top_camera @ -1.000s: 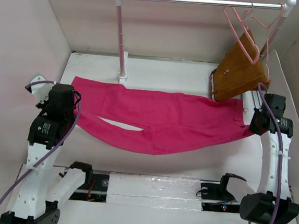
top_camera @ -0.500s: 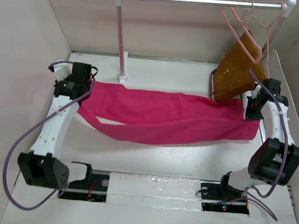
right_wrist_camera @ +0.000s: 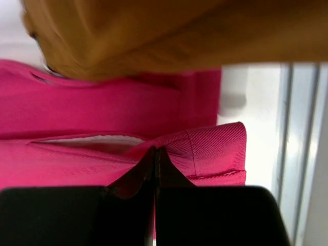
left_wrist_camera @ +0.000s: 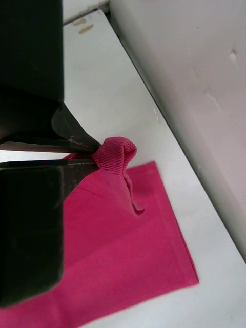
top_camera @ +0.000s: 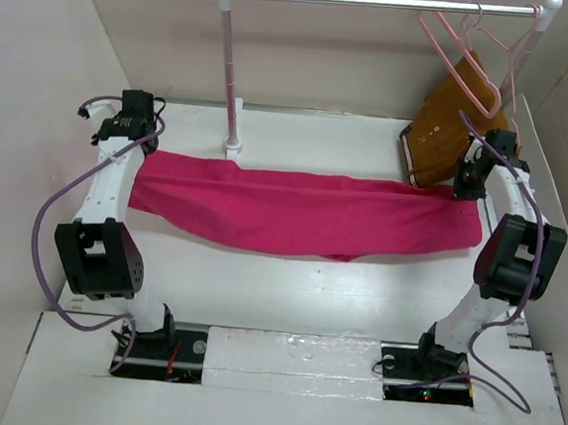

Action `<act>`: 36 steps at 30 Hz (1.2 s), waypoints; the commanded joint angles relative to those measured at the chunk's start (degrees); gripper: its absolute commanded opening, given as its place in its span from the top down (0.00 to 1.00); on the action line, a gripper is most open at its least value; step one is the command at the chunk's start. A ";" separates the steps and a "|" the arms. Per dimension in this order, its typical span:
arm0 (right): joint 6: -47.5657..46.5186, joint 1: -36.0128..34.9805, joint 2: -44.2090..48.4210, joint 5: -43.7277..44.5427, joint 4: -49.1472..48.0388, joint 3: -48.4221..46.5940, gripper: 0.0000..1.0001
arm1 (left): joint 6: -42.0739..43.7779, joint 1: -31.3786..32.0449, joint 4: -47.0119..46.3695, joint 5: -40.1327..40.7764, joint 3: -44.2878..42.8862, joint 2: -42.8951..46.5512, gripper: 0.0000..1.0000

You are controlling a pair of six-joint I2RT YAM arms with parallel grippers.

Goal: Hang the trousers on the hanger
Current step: Fold the trousers at the center of the board.

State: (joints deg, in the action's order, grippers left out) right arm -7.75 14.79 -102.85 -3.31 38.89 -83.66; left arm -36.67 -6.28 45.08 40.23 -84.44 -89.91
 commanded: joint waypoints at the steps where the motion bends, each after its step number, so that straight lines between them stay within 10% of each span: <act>1: 1.77 -0.64 -0.16 -1.61 -10.49 -2.39 1.00 | 1.33 -0.13 -2.79 2.40 -6.16 -0.26 1.00; 10: 6.34 -6.33 -5.07 2.93 -20.09 -3.17 0.94 | 0.37 -0.13 1.76 5.83 -18.55 -18.80 1.00; 14: 6.17 -6.96 -6.40 6.03 -15.35 -5.38 0.41 | 0.72 -0.13 3.61 5.39 -23.21 -24.60 1.00; 15: 5.99 -7.49 -5.10 6.12 -14.03 -4.77 0.11 | 0.72 -0.13 4.13 5.13 -24.27 -26.01 1.00; 17: 5.64 -7.49 -2.55 6.74 -13.76 -2.93 0.00 | 0.63 -0.13 4.84 4.86 -25.59 -26.28 1.00; 26: 7.57 -11.08 18.72 2.08 -23.06 18.87 0.00 | 0.28 1.00 7.03 5.74 -17.08 -9.87 1.00; 36: 8.45 -15.14 14.34 -3.19 -26.68 16.33 0.00 | -2.62 0.75 16.27 4.42 -6.96 8.52 1.00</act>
State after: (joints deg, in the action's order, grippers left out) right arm 0.27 -0.47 -89.21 -3.77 16.08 -65.89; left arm -39.46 -3.44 59.64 42.02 -92.20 -81.08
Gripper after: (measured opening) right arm 0.998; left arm 0.018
